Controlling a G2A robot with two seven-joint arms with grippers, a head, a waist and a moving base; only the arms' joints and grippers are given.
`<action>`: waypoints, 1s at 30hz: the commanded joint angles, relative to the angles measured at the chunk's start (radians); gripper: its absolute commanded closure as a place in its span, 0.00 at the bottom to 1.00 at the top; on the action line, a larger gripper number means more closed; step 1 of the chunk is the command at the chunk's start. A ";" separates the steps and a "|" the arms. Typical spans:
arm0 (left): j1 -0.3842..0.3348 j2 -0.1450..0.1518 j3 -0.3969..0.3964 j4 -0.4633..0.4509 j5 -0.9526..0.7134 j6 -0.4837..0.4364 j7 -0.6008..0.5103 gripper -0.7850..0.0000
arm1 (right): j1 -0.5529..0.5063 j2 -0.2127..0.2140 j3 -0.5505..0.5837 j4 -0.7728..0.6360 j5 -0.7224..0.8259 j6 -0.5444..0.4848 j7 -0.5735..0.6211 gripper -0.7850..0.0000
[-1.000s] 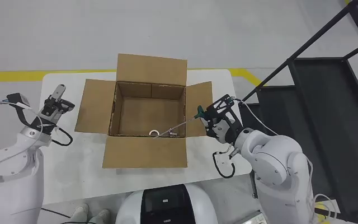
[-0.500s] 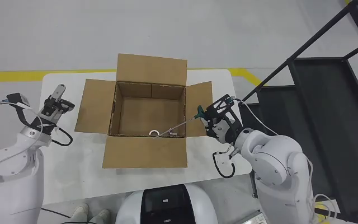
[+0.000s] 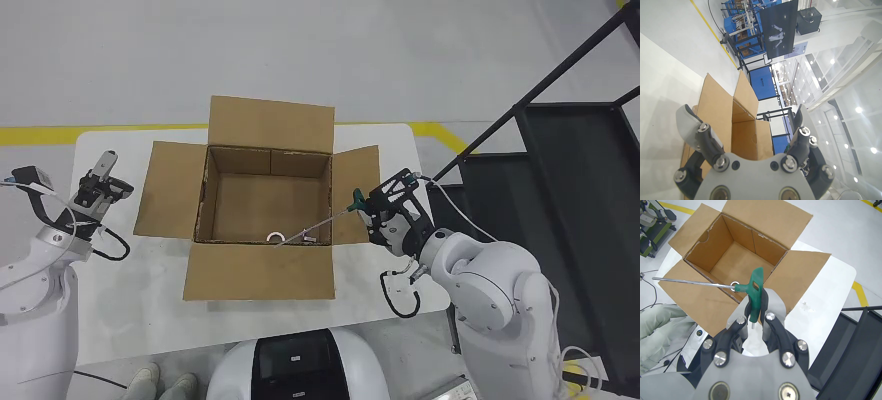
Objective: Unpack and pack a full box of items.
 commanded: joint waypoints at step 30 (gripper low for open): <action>0.000 0.000 0.000 0.000 0.000 0.000 0.000 0.00 | -0.153 0.065 0.464 0.000 0.205 -0.372 0.048 1.00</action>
